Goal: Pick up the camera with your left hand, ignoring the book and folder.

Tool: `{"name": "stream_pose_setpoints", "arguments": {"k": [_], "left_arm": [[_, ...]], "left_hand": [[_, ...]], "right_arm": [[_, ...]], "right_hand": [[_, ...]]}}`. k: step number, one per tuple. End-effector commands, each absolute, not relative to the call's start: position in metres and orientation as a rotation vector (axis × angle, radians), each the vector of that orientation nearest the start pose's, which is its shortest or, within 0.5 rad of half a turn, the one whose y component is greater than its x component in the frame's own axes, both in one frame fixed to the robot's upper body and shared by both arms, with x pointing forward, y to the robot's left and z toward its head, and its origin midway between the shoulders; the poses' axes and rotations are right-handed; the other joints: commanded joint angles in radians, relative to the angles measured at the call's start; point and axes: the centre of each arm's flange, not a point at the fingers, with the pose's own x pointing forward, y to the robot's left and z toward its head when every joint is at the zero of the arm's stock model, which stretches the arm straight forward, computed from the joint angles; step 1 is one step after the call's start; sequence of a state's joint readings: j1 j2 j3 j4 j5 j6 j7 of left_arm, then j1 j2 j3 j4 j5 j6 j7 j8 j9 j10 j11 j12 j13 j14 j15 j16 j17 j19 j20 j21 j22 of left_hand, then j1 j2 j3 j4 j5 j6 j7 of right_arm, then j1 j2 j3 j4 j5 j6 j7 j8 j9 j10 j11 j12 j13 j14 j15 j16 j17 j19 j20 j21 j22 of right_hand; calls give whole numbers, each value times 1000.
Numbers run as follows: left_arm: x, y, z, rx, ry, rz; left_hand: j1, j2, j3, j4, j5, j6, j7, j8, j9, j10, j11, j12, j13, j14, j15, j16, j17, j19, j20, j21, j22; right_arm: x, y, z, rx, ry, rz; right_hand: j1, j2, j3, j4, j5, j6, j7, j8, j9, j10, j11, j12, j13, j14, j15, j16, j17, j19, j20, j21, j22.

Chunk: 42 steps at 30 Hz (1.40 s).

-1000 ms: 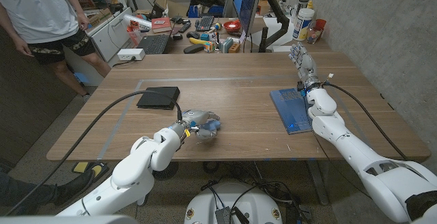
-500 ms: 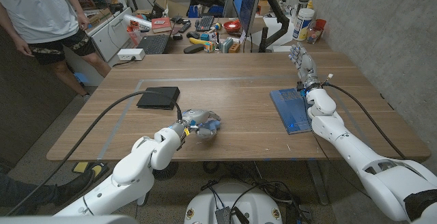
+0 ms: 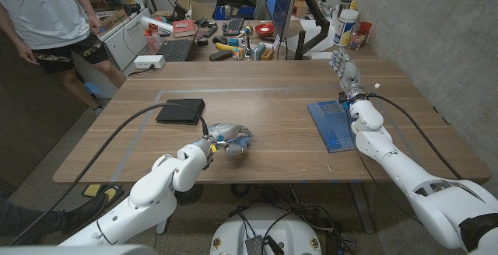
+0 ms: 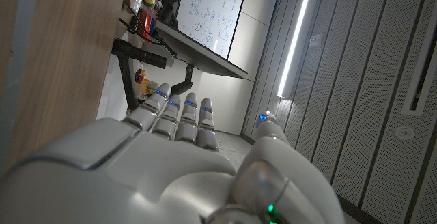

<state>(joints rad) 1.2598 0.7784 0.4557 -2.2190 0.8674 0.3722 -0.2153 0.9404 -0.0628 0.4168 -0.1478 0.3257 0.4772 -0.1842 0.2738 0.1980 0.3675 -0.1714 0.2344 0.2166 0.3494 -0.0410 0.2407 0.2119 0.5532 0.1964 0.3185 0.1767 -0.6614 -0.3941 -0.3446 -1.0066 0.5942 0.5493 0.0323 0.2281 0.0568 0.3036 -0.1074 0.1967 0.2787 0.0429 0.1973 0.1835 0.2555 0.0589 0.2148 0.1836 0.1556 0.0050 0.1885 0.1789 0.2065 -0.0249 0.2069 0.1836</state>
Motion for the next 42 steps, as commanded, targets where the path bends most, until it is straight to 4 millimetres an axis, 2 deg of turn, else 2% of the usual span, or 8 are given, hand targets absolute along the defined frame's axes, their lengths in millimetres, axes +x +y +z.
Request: {"name": "stream_pose_setpoints", "arguments": {"k": [1, 9, 23, 28, 35, 36, 39, 42], "left_arm": [[487, 169, -86, 1526, -502, -124], [489, 168, -84, 1526, -460, -141], [497, 169, -81, 1523, -427, -167], [499, 171, -80, 1516, -427, -167], [501, 173, -79, 1510, -433, -165], [501, 173, -78, 1507, -433, -166], [501, 174, -78, 1505, -438, -164], [502, 174, -77, 1501, -439, -162]], "left_hand": [[21, 2, 8, -1, -6, 13, 0, 8, 2, 18, -4, 10, 3, 14, -64, 4, 6, 17, 1, 5, 0], [82, 31, 27, -7, -39, 2, 14, -1, 4, 24, 10, 9, 12, 51, -56, 12, 11, 98, -15, 18, -2], [161, 70, 51, -8, -107, 25, 29, 1, 8, 67, 15, 22, 25, 115, -60, 29, 22, 182, -33, 21, -4], [188, 77, 58, -6, -132, 65, 37, 14, 10, 126, 22, 41, 32, 152, -73, 37, 25, 221, -61, 21, -5], [220, 90, 68, -6, -143, 110, 64, 27, 11, 173, 27, 52, 41, 190, -78, 45, 29, 260, -96, 17, -6], [227, 91, 69, -6, -145, 113, 68, 27, 11, 191, 26, 57, 43, 201, -82, 47, 29, 271, -106, 16, -6], [242, 97, 74, -6, -146, 131, 80, 32, 12, 207, 29, 60, 48, 223, -81, 52, 31, 290, -121, 15, -6], [256, 102, 78, -7, -147, 143, 86, 34, 12, 223, 33, 65, 52, 239, -87, 56, 33, 303, -130, 14, -6]], "right_arm": [[671, -317, 29, 81, -815, 79], [672, -316, 28, 81, -810, 79], [677, -312, 24, 83, -800, 78], [678, -310, 24, 81, -799, 80], [679, -307, 24, 78, -796, 80], [679, -307, 24, 78, -796, 80], [679, -307, 24, 76, -797, 79], [679, -307, 24, 75, -797, 78]], "right_hand": [[-4, -4, -4, 2, 4, 4, -7, -2, 6, 3, -3, -2, 2, 8, 3, -1, 5, 5, 3, -1, 2], [-5, -5, -5, 2, 4, 4, -7, -2, 6, 1, -4, -3, 2, 8, 1, -1, 5, 6, 5, -1, 2], [-5, -5, -6, 2, 5, 3, -9, -3, 6, 0, -6, -3, 2, 8, 1, -1, 5, 7, 9, -1, 2], [-6, -6, -7, 2, 5, 2, -9, -3, 6, 0, -3, -3, 2, 8, 1, -1, 5, 7, 10, -1, 2], [-6, -6, -7, 2, 6, 2, -8, -3, 6, 1, -3, -3, 2, 8, 1, -2, 5, 8, 9, -2, 2], [-6, -7, -8, 1, 6, 4, -9, -2, 6, -3, -14, -5, 2, 7, 1, -2, 5, 8, 9, -2, 2], [-7, -7, -8, 2, 7, 3, -10, -2, 6, 1, -3, -3, 2, 8, 0, -2, 5, 8, 9, -2, 2], [-7, -7, -9, 2, 7, 3, -9, -2, 6, 0, -3, -3, 2, 8, 1, -1, 5, 8, 9, -2, 2]]}}
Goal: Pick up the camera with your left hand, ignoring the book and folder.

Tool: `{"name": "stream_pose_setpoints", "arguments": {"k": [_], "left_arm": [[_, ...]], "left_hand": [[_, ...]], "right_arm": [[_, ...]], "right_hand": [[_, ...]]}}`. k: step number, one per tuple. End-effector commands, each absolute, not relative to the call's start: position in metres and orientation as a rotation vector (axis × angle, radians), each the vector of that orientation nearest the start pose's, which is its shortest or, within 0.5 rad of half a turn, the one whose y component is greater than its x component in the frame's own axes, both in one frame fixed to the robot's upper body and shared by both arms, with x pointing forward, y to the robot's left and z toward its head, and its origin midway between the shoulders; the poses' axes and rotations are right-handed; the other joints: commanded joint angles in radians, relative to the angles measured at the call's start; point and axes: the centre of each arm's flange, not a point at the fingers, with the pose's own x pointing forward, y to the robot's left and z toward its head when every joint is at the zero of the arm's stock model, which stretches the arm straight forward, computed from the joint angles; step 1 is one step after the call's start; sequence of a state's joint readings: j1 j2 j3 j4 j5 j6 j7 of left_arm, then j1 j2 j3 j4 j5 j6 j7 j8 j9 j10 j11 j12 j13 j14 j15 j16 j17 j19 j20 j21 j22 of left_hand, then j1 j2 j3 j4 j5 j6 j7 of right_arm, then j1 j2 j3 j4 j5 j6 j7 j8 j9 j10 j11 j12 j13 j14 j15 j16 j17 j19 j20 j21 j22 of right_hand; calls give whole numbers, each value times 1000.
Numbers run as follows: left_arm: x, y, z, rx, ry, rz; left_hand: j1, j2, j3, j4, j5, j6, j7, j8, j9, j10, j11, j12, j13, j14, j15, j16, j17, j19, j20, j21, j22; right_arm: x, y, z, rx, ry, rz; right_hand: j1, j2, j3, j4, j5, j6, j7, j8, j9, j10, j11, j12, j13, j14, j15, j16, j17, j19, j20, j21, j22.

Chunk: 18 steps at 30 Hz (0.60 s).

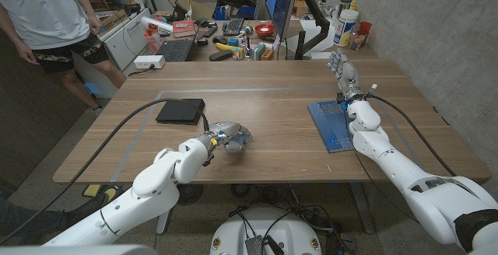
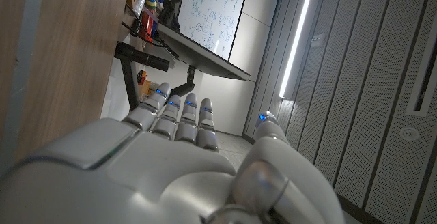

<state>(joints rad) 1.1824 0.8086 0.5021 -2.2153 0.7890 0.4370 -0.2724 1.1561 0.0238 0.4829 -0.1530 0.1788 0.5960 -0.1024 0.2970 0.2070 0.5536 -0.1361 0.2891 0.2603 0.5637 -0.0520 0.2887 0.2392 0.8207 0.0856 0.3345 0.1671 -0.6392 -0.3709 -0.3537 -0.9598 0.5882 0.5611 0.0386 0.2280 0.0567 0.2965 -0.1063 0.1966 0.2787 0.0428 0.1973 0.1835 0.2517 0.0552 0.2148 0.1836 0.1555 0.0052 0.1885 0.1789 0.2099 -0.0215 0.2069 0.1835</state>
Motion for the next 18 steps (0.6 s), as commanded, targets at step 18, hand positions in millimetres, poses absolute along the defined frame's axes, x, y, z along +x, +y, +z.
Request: {"name": "stream_pose_setpoints", "arguments": {"k": [18], "left_arm": [[501, 173, -72, 1497, -446, -150]], "left_hand": [[52, 21, 13, 6, -3, 52, 9, 17, 3, 56, -2, 12, 20, 48, -75, 9, 10, 41, -30, -15, 4]], "right_arm": [[677, -308, 31, 68, -809, 76]], "right_hand": [[-8, -7, -3, 1, 7, 3, -9, -2, 6, 6, 1, -3, 2, 8, 2, -1, 5, 8, 5, -1, 2]]}}
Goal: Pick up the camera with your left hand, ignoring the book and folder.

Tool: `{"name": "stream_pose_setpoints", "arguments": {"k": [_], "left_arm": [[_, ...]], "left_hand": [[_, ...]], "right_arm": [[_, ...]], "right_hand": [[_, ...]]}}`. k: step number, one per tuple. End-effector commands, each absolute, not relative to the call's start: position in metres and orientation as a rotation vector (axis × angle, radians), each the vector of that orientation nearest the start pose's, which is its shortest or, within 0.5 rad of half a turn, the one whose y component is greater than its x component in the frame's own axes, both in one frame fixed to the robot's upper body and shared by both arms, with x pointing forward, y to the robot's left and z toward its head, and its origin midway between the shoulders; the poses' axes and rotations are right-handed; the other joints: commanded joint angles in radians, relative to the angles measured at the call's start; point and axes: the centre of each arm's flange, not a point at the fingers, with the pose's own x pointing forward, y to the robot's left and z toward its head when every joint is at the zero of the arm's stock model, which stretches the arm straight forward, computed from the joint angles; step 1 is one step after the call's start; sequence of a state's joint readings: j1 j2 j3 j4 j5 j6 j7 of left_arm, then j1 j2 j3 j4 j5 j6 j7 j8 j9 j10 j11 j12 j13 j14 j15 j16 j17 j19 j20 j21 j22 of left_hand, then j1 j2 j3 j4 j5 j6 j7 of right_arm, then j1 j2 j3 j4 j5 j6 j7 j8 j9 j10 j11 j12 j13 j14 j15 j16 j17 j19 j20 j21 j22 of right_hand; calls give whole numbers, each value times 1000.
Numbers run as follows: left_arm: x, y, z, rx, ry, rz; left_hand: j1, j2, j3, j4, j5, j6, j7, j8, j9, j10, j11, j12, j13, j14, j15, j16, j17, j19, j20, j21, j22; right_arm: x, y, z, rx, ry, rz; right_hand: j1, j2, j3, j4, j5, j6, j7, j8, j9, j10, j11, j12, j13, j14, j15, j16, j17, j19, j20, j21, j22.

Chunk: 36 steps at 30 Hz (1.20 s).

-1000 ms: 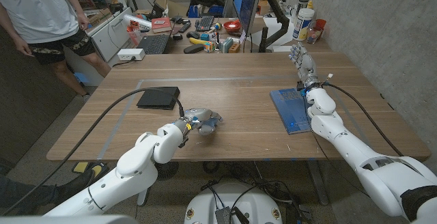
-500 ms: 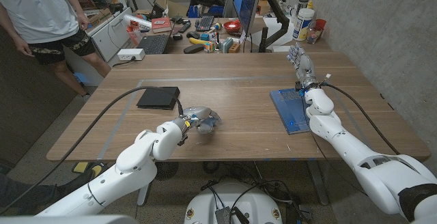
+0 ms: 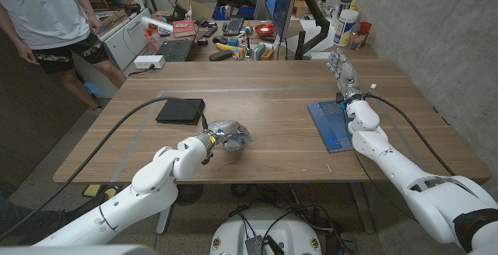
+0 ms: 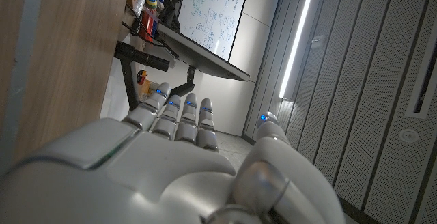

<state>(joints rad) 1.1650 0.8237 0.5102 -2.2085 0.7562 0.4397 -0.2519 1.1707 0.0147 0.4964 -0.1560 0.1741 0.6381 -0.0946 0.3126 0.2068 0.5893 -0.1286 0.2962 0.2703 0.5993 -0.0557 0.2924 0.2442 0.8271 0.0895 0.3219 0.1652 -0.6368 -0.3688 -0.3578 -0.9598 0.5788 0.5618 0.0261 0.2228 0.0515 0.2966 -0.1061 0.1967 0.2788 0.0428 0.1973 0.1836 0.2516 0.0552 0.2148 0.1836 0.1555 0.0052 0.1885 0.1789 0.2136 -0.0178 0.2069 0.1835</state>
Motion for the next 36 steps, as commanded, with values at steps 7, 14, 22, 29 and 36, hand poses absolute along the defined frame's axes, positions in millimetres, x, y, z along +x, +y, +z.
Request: {"name": "stream_pose_setpoints", "arguments": {"k": [7, 14, 22, 29, 36], "left_arm": [[499, 174, -69, 1481, -448, -139], [496, 173, -66, 1482, -457, -128], [492, 173, -63, 1483, -462, -121], [488, 174, -59, 1483, -472, -115], [485, 176, -55, 1489, -487, -107]], "left_hand": [[37, 31, -1, 12, 1, 14, 10, 1, 3, 26, -9, 5, 14, 22, -72, 6, 6, 40, -36, -6, 6], [38, 32, -2, 14, 1, 13, 10, -1, 3, 26, -5, 4, 17, 26, -69, 5, 7, 42, -37, -10, 6], [39, 34, -2, 16, 1, 16, 11, -2, 2, 28, -7, 2, 20, 29, -69, 4, 8, 42, -37, -14, 6], [39, 36, -3, 18, 0, 19, 10, -3, 2, 31, -7, 2, 23, 36, -68, 4, 9, 41, -36, -19, 6], [35, 38, -5, 23, 0, 20, 13, -4, 2, 30, 2, 0, 26, 38, -68, 2, 10, 43, -37, -23, 6]], "right_arm": [[676, -308, 32, 67, -810, 79], [676, -308, 32, 68, -811, 80], [676, -307, 31, 72, -811, 81], [675, -307, 30, 73, -812, 79], [674, -306, 30, 75, -815, 77]], "right_hand": [[-2, -2, -3, 0, 8, 4, -8, -2, 6, 7, 1, -2, 2, 8, 2, -2, 5, 5, 1, -1, 2], [-2, -1, -3, 0, 8, 5, -8, -2, 6, 7, 2, -2, 2, 8, 1, -2, 5, 5, 1, -2, 2], [-2, -1, -3, 0, 8, 5, -7, -2, 6, 7, 0, -2, 2, 8, 2, -2, 5, 5, 1, -2, 2], [-1, -1, -4, 0, 8, 4, -7, -2, 6, 8, 2, -2, 2, 8, 0, -2, 5, 5, 2, -2, 2], [-1, 0, -4, 0, 9, 4, -8, -2, 6, 7, -1, -2, 2, 9, 1, -2, 5, 6, 2, -2, 2]]}}
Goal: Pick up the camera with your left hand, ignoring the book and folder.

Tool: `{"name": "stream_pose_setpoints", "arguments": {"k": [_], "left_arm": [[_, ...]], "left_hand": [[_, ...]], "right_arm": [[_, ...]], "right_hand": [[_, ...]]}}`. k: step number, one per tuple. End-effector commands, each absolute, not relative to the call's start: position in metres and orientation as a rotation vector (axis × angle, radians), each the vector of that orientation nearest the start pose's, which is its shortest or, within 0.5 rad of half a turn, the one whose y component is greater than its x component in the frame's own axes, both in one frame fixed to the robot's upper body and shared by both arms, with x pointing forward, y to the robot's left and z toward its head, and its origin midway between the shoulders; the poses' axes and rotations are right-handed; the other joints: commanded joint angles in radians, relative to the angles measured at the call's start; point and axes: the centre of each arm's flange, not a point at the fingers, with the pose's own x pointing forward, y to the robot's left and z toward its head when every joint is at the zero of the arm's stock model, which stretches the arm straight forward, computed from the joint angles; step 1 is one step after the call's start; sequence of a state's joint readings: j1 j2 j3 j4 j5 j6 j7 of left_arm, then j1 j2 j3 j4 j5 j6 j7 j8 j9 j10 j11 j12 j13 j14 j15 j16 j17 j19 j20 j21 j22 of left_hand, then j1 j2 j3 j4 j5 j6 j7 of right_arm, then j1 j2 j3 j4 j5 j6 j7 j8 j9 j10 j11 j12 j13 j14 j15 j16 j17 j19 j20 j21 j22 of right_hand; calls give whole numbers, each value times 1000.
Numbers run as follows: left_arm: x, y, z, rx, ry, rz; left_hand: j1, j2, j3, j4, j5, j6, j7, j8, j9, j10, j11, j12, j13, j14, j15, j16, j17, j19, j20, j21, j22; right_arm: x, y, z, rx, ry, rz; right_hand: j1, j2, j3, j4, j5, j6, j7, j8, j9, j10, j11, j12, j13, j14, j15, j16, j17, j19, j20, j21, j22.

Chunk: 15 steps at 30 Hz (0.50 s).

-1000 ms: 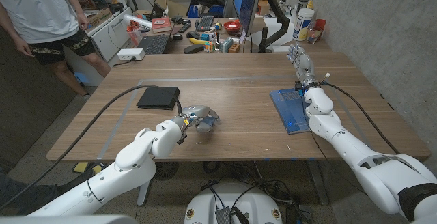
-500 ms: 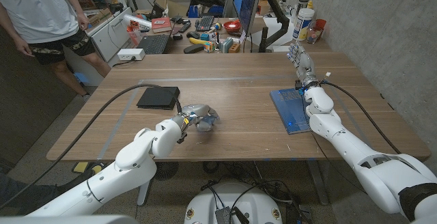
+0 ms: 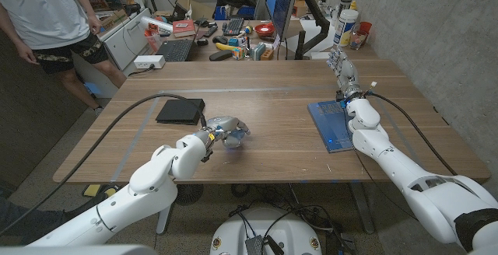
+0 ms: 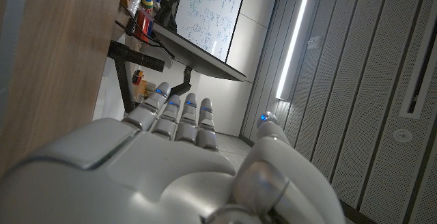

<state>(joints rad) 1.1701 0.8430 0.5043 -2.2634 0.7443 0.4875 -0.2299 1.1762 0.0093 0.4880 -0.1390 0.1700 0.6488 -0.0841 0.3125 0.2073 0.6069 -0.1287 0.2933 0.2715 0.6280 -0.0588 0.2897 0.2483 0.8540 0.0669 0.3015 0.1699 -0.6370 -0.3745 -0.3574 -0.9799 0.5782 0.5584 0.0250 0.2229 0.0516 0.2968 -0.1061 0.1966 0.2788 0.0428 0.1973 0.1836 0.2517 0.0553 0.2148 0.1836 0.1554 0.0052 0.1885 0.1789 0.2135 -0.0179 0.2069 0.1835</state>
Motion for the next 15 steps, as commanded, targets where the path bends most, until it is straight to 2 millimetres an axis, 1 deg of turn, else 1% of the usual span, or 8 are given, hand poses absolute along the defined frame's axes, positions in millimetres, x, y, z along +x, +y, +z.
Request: {"name": "stream_pose_setpoints", "arguments": {"k": [1, 8, 15], "left_arm": [[484, 176, -54, 1491, -489, -105], [482, 179, -47, 1491, -509, -96], [481, 180, -40, 1488, -525, -92]], "left_hand": [[29, 44, 4, 6, 4, 11, 2, -4, 2, 10, 6, 1, 26, 10, -65, 5, 6, 17, -14, -3, 2], [29, 44, 3, 7, 4, 14, 3, -5, 2, 10, 8, -1, 29, 13, -65, 3, 7, 17, -15, -8, 2], [30, 45, 3, 8, 4, 15, 3, -6, 1, 14, 6, -1, 31, 16, -66, 2, 8, 20, -16, -10, 2]], "right_arm": [[674, -306, 30, 75, -816, 77], [674, -304, 30, 75, -815, 74], [675, -304, 31, 75, -814, 74]], "right_hand": [[-1, 0, -4, 0, 9, 4, -7, -2, 6, 7, 0, -2, 2, 9, 1, -2, 5, 6, 2, -2, 2], [-1, 0, -4, 0, 9, 5, -7, -2, 6, 8, 5, -2, 2, 9, 0, -2, 5, 6, 1, -2, 2], [-1, 0, -4, -1, 9, 5, -7, -2, 6, 7, 1, -3, 2, 9, 0, -2, 5, 6, 1, -2, 2]]}}
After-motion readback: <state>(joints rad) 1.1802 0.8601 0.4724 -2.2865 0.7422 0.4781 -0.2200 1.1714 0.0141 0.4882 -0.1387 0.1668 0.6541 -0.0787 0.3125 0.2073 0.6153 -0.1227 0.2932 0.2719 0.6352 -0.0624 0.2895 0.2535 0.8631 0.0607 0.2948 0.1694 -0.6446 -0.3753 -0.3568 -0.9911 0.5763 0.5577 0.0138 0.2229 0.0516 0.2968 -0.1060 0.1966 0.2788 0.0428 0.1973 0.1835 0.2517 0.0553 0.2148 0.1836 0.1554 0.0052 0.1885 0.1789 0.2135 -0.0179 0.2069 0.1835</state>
